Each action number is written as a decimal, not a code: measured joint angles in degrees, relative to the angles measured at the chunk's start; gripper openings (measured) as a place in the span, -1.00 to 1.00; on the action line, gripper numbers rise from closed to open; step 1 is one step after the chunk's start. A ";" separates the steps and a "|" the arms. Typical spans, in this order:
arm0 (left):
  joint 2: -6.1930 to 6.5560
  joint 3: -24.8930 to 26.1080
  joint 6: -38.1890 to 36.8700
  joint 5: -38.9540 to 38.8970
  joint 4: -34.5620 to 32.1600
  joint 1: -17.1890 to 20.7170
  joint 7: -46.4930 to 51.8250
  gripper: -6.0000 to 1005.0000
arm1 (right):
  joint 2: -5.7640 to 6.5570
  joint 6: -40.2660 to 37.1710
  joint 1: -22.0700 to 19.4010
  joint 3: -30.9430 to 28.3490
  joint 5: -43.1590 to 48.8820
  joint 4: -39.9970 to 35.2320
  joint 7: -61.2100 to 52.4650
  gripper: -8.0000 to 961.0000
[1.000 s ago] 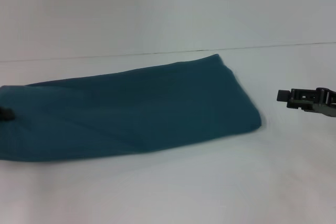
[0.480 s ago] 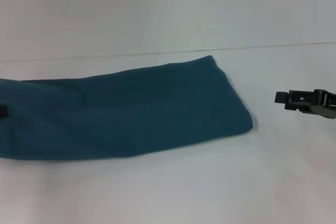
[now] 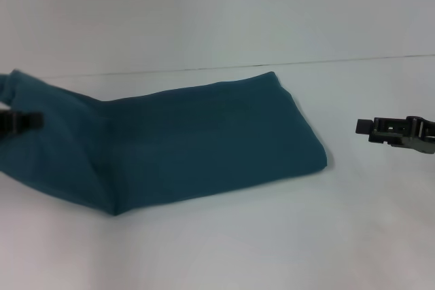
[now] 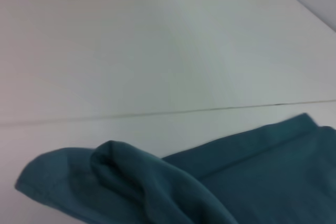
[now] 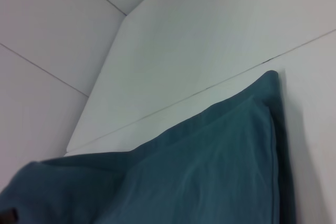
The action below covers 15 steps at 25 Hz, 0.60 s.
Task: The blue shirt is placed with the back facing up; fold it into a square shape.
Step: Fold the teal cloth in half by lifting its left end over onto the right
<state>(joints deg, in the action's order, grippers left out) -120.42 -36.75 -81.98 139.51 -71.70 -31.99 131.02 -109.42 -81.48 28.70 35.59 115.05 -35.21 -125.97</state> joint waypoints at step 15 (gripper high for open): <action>0.99 -15.46 -6.96 6.31 -15.98 -9.03 18.10 -0.85 | 0.07 0.10 0.07 0.37 0.00 0.07 0.43 0.31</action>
<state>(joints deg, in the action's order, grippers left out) -119.43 -52.21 -88.94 145.81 -87.68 -41.02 149.12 -109.36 -81.38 28.77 35.96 115.05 -35.13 -125.54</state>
